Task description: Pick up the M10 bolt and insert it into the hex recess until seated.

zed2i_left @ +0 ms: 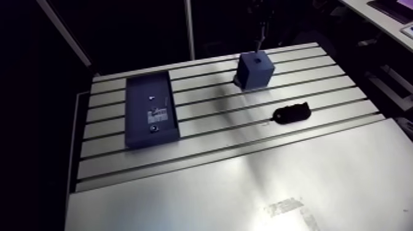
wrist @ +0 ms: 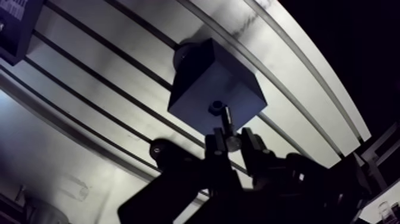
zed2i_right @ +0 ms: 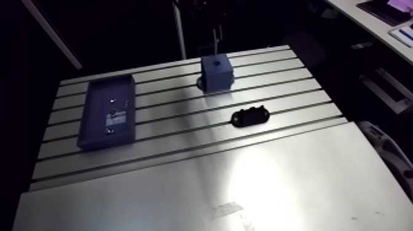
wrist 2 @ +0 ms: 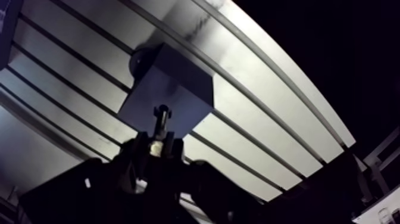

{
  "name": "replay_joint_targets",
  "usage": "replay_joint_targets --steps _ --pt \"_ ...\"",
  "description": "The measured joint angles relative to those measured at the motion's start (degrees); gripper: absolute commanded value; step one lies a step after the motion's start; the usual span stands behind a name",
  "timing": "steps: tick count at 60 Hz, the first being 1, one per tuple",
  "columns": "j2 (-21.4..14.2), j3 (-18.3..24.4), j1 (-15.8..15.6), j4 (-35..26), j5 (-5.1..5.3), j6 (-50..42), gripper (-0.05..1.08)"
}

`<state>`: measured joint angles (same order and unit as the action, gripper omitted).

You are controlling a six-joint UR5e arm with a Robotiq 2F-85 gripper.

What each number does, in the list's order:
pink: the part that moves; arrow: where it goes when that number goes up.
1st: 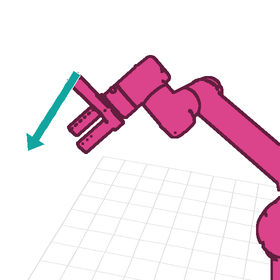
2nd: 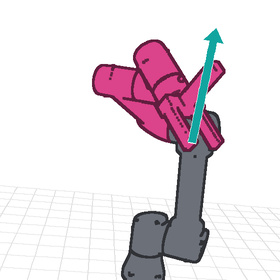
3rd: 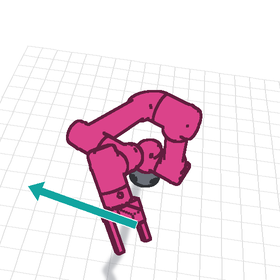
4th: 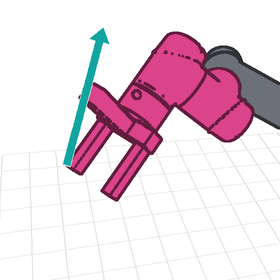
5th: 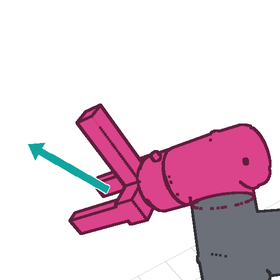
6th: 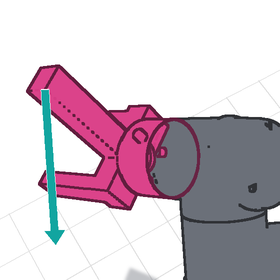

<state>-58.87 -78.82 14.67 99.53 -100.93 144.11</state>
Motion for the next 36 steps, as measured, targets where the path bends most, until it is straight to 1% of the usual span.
replay_joint_targets --steps 36 --pt "0.13 -1.16 0.01 0.36 -0.02 -0.28 0.80"
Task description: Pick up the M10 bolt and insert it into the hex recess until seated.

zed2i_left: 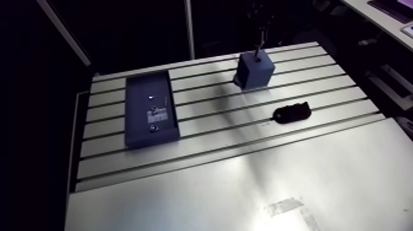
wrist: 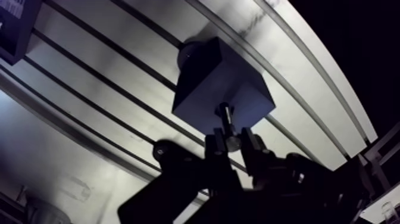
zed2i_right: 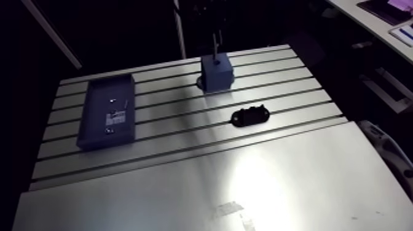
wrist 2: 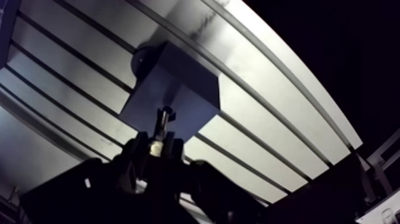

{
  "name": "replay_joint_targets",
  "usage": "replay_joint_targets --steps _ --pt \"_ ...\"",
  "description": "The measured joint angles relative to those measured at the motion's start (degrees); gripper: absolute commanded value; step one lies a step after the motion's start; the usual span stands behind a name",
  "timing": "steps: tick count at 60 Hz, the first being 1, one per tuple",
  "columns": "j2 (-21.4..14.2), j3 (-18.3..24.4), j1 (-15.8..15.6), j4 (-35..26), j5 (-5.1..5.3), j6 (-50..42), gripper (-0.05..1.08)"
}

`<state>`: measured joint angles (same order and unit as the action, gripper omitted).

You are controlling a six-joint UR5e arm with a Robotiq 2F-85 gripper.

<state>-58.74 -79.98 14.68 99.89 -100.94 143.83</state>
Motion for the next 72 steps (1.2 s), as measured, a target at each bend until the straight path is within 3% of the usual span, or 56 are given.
replay_joint_targets --steps 72 --pt "0.04 -0.54 0.36 0.09 0.09 0.37 0.80"
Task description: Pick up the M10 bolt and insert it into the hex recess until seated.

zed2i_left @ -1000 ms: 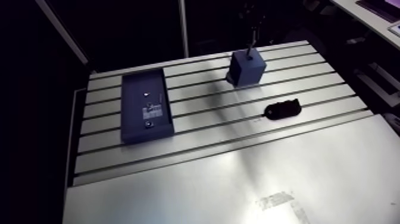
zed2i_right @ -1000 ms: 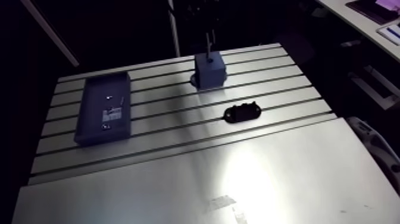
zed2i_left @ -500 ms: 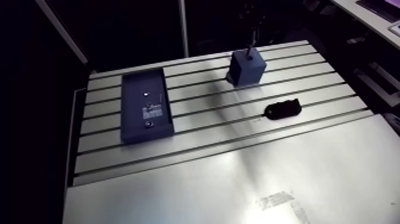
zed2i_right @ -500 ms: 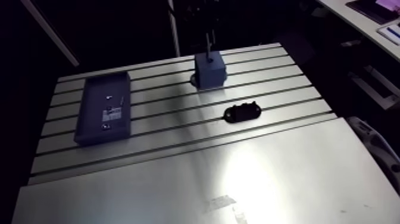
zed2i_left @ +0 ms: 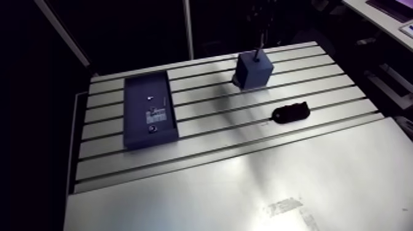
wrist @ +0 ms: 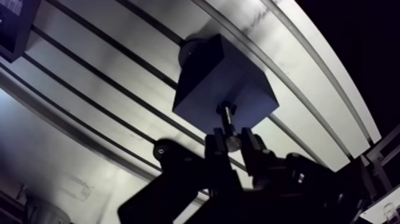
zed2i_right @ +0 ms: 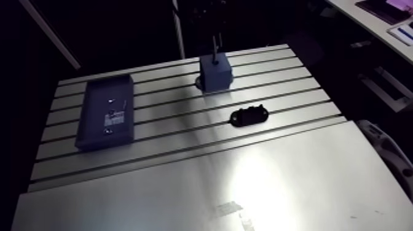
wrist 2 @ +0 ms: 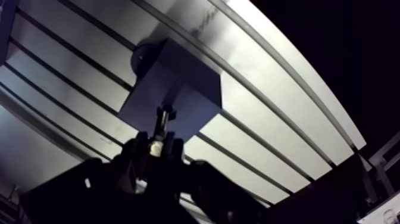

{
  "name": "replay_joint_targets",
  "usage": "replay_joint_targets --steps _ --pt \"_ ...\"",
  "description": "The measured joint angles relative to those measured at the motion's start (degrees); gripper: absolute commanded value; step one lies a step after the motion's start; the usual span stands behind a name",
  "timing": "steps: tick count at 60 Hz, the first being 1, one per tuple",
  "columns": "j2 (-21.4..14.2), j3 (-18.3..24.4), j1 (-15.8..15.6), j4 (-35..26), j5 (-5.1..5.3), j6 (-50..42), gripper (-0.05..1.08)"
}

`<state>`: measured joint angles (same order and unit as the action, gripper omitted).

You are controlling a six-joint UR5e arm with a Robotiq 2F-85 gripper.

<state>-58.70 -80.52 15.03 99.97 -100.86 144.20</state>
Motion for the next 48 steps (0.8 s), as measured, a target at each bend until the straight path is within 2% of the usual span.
replay_joint_targets --steps 48 --pt "0.19 -0.03 0.00 0.44 -0.02 0.12 0.80"
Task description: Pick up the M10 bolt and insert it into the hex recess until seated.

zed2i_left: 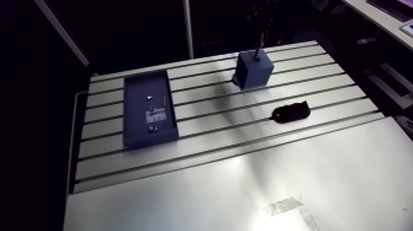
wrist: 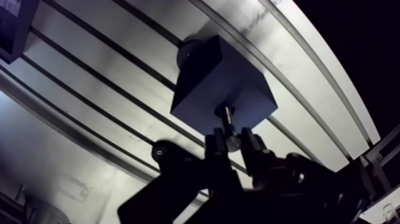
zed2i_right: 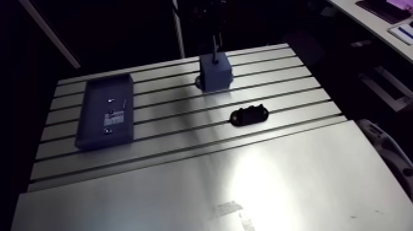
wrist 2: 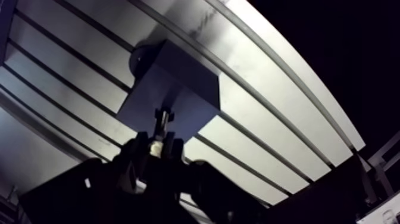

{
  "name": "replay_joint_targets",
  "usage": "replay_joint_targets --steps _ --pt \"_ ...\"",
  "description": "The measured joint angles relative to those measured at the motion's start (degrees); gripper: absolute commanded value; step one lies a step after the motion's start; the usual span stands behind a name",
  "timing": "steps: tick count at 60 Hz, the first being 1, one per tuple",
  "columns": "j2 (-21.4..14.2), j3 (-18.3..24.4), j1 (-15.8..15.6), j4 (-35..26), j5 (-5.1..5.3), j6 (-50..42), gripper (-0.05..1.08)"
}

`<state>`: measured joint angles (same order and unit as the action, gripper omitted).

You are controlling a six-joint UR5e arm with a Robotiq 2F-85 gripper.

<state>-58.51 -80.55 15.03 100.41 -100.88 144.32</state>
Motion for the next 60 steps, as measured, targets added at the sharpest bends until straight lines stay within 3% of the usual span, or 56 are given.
replay_joint_targets --steps 60 --pt "0.03 -0.83 0.07 1.00 -0.05 -0.04 0.80"
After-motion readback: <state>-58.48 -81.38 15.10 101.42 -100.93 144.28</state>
